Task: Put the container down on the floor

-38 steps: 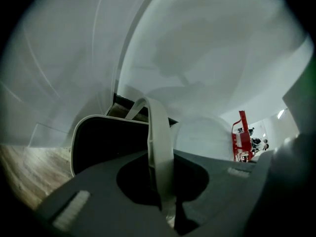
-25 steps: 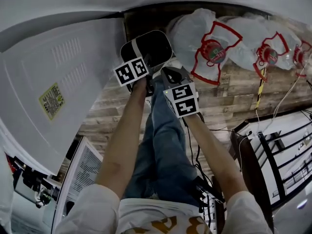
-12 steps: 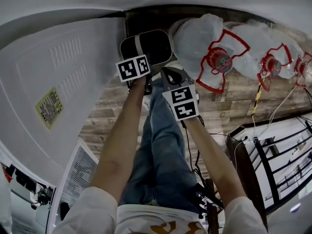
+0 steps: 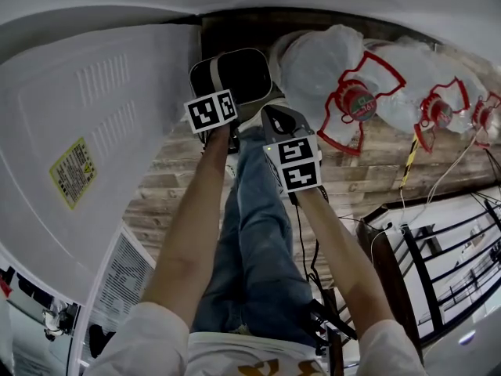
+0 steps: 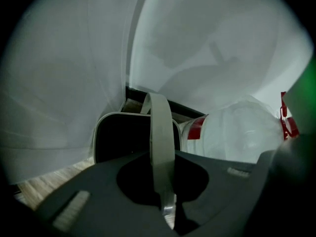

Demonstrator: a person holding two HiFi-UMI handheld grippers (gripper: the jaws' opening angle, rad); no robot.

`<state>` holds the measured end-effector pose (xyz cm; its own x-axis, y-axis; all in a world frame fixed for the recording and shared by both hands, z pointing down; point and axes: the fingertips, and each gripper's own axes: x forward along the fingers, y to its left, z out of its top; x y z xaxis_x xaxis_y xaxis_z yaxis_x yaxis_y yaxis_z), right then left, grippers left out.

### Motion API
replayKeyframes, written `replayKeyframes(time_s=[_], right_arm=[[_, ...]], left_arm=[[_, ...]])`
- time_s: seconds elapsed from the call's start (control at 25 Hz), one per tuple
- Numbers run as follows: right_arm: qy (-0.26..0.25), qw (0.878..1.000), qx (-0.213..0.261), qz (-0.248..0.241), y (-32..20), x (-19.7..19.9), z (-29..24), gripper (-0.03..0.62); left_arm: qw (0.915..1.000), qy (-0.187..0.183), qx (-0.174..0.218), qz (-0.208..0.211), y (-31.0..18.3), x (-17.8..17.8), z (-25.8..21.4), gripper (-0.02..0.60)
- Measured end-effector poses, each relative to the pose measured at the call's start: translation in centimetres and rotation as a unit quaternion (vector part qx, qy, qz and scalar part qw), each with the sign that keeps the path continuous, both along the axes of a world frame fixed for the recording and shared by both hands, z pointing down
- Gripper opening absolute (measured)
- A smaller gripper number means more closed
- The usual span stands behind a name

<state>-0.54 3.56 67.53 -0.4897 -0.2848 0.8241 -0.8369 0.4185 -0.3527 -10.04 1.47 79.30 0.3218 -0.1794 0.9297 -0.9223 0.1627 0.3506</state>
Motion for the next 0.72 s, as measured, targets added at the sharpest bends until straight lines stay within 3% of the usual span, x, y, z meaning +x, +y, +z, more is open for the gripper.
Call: replayKeyframes(time_s=[0.28, 0.72], right_arm=[[-0.003, 1.0, -0.002, 0.0, 0.4, 0.0, 0.0, 0.026], [-0.009, 1.0, -0.002, 0.0, 1.1, 0.2, 0.1, 0.026]], left_arm=[[0.9982, -0.057, -0.019, 0.003, 0.7, -1.9, 0.2, 0.014], [0.991, -0.113, -0.062, -0.036, 5.0, -6.2, 0.8, 0.072]])
